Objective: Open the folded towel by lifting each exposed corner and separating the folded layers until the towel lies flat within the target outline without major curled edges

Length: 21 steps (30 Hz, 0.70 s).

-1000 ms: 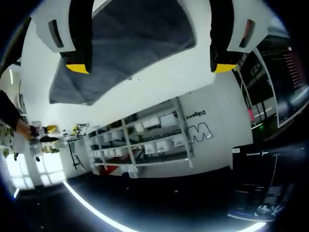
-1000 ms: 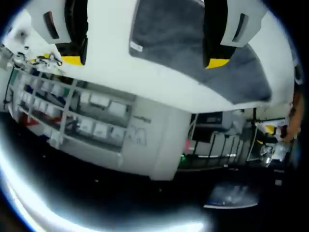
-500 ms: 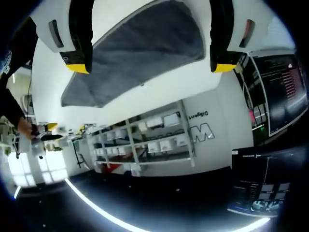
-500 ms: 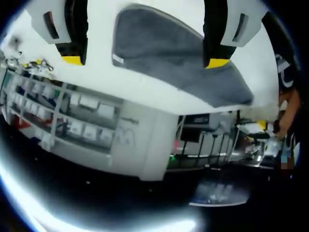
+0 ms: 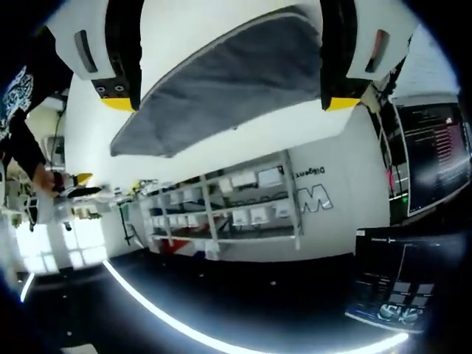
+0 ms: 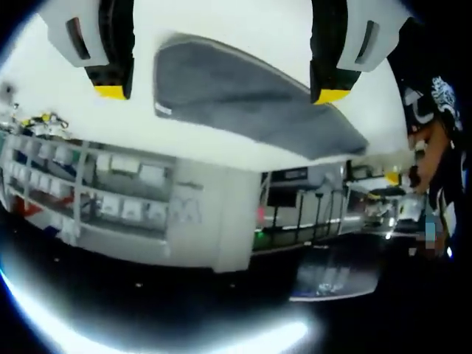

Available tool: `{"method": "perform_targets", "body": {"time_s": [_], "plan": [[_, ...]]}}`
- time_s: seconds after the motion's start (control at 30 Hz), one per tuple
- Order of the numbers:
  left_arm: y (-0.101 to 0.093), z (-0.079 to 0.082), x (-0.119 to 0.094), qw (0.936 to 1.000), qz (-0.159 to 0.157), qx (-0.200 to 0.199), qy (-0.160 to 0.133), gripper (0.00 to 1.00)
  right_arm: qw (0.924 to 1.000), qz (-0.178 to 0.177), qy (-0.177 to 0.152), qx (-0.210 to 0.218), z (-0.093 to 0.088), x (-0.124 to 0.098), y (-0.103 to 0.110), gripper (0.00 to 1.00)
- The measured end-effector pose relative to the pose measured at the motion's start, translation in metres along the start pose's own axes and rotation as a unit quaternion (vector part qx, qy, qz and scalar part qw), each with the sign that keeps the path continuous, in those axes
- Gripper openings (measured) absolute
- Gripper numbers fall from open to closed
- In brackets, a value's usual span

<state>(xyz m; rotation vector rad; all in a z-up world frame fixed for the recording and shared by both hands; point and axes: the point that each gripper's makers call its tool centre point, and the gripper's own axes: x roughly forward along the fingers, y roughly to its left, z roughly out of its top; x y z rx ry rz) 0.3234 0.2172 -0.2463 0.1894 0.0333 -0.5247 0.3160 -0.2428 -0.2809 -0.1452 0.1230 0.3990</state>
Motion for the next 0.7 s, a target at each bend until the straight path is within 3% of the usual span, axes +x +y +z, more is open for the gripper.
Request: {"method": "perform_targets", "body": {"time_s": [0.13,0.4,0.7], "plan": [[-0.002,-0.005,-0.001,1.0,-0.002,-0.002,0.005,1.0,0.9997,-0.003,0.012,-0.02,-0.001,0.003,0.002,1.0],[-0.008,-0.008,0.0,0.9999,-0.008,-0.003,0.011,1.0,0.9998,-0.011,0.006,-0.015,0.001,0.001,-0.001,1.0],[-0.002,-0.032,0.007,0.999,-0.001,-0.019,0.039,1.0,1.0,-0.008,0.002,0.003,-0.006,0.002,-0.002,1.0]]}}
